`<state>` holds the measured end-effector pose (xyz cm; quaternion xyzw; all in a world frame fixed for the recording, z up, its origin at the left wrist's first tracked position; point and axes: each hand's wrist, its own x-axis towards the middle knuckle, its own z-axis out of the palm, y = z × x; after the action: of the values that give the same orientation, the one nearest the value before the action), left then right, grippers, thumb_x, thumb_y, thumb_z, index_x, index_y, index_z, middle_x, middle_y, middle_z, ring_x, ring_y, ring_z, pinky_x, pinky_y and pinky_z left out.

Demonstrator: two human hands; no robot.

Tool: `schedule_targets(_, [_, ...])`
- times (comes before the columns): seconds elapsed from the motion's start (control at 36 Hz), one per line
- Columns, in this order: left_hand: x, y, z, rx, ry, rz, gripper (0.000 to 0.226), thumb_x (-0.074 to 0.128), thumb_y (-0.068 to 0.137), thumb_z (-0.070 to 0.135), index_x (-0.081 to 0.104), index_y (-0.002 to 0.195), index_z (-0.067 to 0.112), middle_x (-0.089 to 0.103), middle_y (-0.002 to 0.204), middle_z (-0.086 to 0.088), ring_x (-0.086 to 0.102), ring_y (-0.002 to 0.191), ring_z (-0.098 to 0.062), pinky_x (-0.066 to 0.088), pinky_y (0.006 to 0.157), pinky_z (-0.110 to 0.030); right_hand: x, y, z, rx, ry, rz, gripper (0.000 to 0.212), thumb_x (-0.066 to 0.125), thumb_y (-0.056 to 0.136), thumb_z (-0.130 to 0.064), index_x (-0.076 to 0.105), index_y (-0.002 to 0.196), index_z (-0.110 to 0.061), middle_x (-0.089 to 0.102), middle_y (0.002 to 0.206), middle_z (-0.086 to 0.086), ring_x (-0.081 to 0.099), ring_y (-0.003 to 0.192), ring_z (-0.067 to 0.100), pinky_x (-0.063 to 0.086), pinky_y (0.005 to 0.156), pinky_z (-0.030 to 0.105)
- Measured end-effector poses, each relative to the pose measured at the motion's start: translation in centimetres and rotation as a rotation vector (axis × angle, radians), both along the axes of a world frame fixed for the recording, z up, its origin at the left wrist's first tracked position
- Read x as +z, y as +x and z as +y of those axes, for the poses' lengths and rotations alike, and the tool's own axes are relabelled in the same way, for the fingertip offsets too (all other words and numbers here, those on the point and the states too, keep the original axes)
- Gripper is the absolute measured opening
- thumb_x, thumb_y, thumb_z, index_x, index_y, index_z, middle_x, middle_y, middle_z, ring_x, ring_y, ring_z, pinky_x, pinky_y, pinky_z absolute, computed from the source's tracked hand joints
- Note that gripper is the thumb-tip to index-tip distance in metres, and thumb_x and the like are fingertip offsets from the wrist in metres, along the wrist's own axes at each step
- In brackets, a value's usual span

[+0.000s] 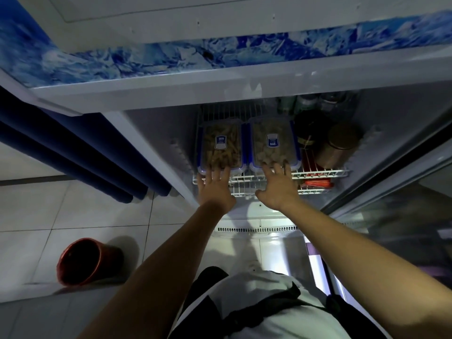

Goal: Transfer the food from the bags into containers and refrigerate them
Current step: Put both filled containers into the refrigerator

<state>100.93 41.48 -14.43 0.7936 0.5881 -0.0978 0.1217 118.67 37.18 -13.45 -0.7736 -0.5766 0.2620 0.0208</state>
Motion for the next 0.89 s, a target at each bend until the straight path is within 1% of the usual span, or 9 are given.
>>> schedule_targets(0.08, [0.0, 0.2, 0.0, 0.006, -0.015, 0.030, 0.094, 0.059, 0.093, 0.043, -0.003, 0.160, 0.027, -0.004, 0.170, -0.007, -0.008, 0.155, -0.035, -0.003, 0.122, -0.062, 0.3, -0.1, 0.3, -0.003, -0.007, 0.001, 0.086, 0.064, 0.088, -0.044, 0.016, 0.158, -0.029, 0.016, 0.163, 0.000, -0.004, 0.152, 0.036, 0.032, 0.112, 0.055])
schedule_targets(0.25, [-0.2, -0.2, 0.0, -0.013, -0.034, 0.040, 0.097, 0.058, 0.092, 0.044, -0.008, 0.160, 0.027, -0.007, 0.170, -0.007, -0.011, 0.154, -0.040, -0.002, 0.121, -0.065, 0.1, 0.3, -0.1, 0.054, -0.014, -0.047, 0.091, 0.063, 0.088, -0.046, 0.008, 0.158, -0.031, 0.012, 0.163, 0.000, -0.004, 0.153, 0.035, 0.019, 0.117, 0.064])
schedule_targets(0.33, [-0.2, -0.5, -0.1, -0.043, -0.054, 0.049, 0.100, 0.058, 0.091, 0.047, -0.014, 0.159, 0.026, -0.012, 0.169, -0.007, -0.015, 0.152, -0.041, -0.004, 0.120, -0.065, 0.4, 0.5, -0.4, 0.096, -0.059, -0.105, 0.095, 0.061, 0.088, -0.051, 0.000, 0.159, -0.033, 0.002, 0.167, -0.002, -0.009, 0.153, 0.032, 0.008, 0.118, 0.066])
schedule_targets(0.42, [0.3, -0.7, -1.0, -0.054, -0.065, 0.069, 0.100, 0.055, 0.091, 0.055, -0.016, 0.158, 0.032, -0.018, 0.168, -0.002, -0.016, 0.153, -0.039, -0.010, 0.121, -0.061, 0.7, 0.1, -1.5, 0.141, -0.114, -0.126, 0.094, 0.056, 0.090, -0.056, -0.006, 0.158, -0.039, -0.011, 0.168, -0.003, -0.018, 0.152, 0.031, -0.004, 0.116, 0.066])
schedule_targets(0.47, [0.8, -1.1, -2.4, -0.053, -0.059, -0.002, 0.099, 0.057, 0.090, 0.055, -0.012, 0.158, 0.036, -0.016, 0.169, -0.001, -0.010, 0.154, -0.038, -0.007, 0.121, -0.058, 0.8, -0.7, -3.0, 0.141, -0.084, -0.092, 0.090, 0.056, 0.090, -0.056, -0.002, 0.157, -0.043, -0.012, 0.168, -0.005, -0.019, 0.152, 0.030, -0.006, 0.117, 0.066])
schedule_targets(0.58, [2.0, -4.3, -7.1, -0.033, 0.033, -0.178, 0.093, 0.059, 0.088, 0.045, 0.000, 0.159, 0.038, -0.002, 0.170, -0.004, 0.000, 0.155, -0.036, 0.007, 0.124, -0.056, 0.9, -4.0, -6.8, 0.140, -0.022, -0.022, 0.084, 0.053, 0.091, -0.055, 0.002, 0.157, -0.046, -0.009, 0.168, -0.007, -0.017, 0.153, 0.026, -0.002, 0.119, 0.061])
schedule_targets(0.64, [2.5, -6.8, -9.7, 0.014, 0.023, -0.209, 0.091, 0.057, 0.088, 0.045, 0.002, 0.160, 0.037, -0.004, 0.170, -0.004, -0.002, 0.155, -0.035, 0.010, 0.123, -0.056, 1.3, -6.3, -8.5, 0.140, 0.001, 0.041, 0.081, 0.053, 0.091, -0.055, 0.005, 0.156, -0.048, -0.006, 0.168, -0.006, -0.016, 0.153, 0.025, -0.001, 0.119, 0.060])
schedule_targets(0.72, [3.0, -11.3, -13.6, 0.146, -0.050, -0.247, 0.089, 0.054, 0.092, 0.049, -0.003, 0.159, 0.039, -0.013, 0.169, -0.003, -0.010, 0.155, -0.033, 0.001, 0.124, -0.052, 2.2, -10.1, -10.8, 0.190, 0.022, 0.107, 0.079, 0.053, 0.092, -0.056, 0.008, 0.156, -0.046, -0.008, 0.168, -0.008, -0.015, 0.153, 0.024, -0.001, 0.120, 0.058])
schedule_targets(0.89, [4.7, -20.9, -22.1, 0.426, -0.056, -0.318, 0.086, 0.053, 0.094, 0.054, -0.004, 0.157, 0.045, -0.014, 0.169, 0.003, -0.013, 0.155, -0.029, 0.000, 0.124, -0.050, 5.1, -17.8, -14.2, 0.343, 0.091, 0.182, 0.074, 0.050, 0.093, -0.058, 0.012, 0.155, -0.046, -0.004, 0.168, -0.012, -0.011, 0.154, 0.018, 0.000, 0.121, 0.053])
